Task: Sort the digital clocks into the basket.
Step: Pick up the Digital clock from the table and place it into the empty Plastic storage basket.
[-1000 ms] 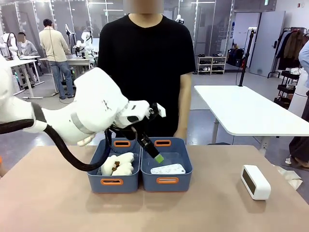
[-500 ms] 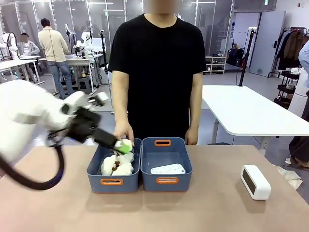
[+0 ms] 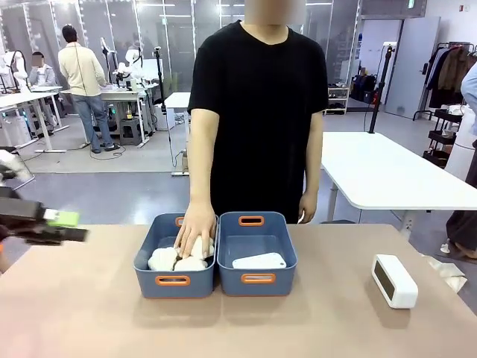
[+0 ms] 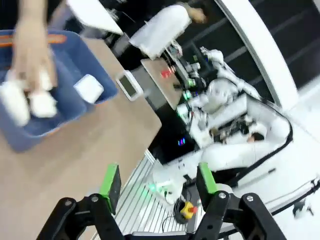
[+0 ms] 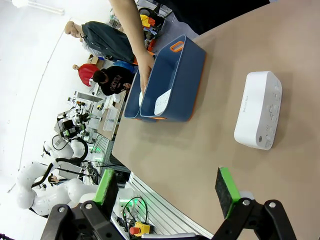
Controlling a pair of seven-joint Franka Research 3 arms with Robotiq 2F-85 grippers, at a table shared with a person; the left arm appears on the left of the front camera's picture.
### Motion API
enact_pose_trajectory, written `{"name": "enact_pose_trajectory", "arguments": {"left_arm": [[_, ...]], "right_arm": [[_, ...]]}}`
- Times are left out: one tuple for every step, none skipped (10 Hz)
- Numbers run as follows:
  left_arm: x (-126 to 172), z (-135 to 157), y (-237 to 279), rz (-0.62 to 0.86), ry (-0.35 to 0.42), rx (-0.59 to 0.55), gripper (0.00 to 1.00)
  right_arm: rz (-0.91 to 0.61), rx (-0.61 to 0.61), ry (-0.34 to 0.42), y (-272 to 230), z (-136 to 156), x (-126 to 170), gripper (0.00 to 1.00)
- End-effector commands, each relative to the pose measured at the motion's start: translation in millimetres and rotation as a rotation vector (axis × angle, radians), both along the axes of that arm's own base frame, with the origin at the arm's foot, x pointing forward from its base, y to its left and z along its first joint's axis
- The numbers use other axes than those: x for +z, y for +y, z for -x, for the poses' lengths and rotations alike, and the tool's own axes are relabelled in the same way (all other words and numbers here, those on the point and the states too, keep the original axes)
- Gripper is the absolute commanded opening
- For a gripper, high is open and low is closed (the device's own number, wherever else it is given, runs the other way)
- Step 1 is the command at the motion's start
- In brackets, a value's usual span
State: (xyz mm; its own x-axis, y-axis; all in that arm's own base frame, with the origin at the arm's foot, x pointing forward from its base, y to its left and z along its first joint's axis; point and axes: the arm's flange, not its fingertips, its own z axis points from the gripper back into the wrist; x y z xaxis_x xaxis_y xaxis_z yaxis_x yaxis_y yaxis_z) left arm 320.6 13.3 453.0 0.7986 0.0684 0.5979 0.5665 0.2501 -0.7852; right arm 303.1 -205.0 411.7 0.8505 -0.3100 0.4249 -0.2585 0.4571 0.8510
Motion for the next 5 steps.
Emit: {"name": "enact_pose_trajectory", "arguments": {"left_arm": [[-23.0, 68.7, 50.9, 0.031, 0.103, 0.147, 0.78], [-30.7, 72.3, 77.7, 0.045, 0.134, 0.152, 0.78], [-35.3, 77.4, 96.4, 0.070, 0.168, 0.190, 0.78], [-41.1, 77.9, 108.4, 0.102, 0.167, 0.244, 0.78], [-46.3, 70.2, 110.2, 0.142, 0.136, 0.257, 0.78]], "right_arm": [[-0.012, -0.001, -0.017, -0.2, -0.3, 1.0, 1.00], [-0.012, -0.001, -0.017, -0.2, -0.3, 1.0, 1.00], [-0.012, -0.001, -0.017, -0.2, -0.3, 1.0, 1.00], [-0.012, -0.001, -0.017, -0.2, -0.3, 1.0, 1.00], [-0.012, -0.001, -0.017, -0.2, -0.3, 1.0, 1.00]]}}
